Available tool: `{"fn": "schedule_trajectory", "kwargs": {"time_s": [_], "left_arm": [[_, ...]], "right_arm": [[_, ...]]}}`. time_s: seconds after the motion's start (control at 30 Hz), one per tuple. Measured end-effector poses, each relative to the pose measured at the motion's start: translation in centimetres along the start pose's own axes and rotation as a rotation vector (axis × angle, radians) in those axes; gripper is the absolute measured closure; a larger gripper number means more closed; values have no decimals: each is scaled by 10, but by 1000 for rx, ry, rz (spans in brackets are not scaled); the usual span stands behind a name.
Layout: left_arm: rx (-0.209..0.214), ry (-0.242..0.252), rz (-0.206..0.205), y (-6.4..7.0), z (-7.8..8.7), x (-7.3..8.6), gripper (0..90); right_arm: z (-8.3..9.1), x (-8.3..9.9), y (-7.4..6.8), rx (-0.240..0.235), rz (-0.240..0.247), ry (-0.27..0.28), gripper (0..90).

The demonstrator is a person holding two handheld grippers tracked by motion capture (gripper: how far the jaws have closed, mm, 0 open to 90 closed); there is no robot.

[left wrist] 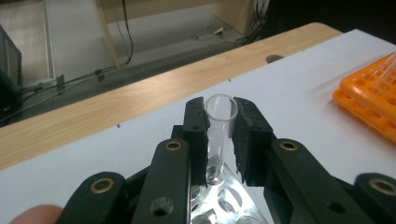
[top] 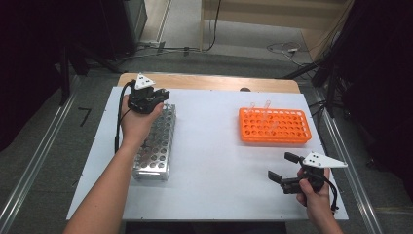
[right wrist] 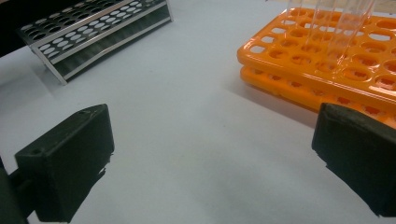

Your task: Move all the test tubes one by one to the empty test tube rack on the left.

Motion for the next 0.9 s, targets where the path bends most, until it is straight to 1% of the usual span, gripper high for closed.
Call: {"fn": "schedule_trajectory", "kwargs": {"time_s": [0.17,0.43,0.57,0.67,0.7,0.73,0.77,0.83,0.9], "left_arm": [[9,-40,5,0,-10,5,767],[45,-115,7,2,-25,14,766],[53,-136,17,2,-27,17,764],[62,-134,26,2,-26,18,754],[62,-124,39,1,-25,18,734],[58,-117,50,1,-24,18,691],[44,-111,61,0,-22,17,635],[54,-92,91,-2,-18,17,553],[62,-90,108,-1,-15,17,441]], "right_arm": [[0,0,0,1,2,-1,0],[0,0,2,5,0,0,0],[-1,1,2,6,-3,-2,0],[-2,1,2,5,0,-4,0],[-2,1,2,6,0,-5,0],[-2,1,2,5,1,-4,0],[-3,1,2,5,-1,-5,0],[-3,1,2,3,-5,-5,0],[-3,1,2,4,-5,-7,0]]}}
Point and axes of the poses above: each handheld gripper's, and its own axes: z roughly backward along the jaws, x roughly out of its underside, y roughly to its right, the point moved 3 cm from there along -z, roughly forward along the jaws, and after that the axes turned 15 degrees about -z, right-handed, at the moved point
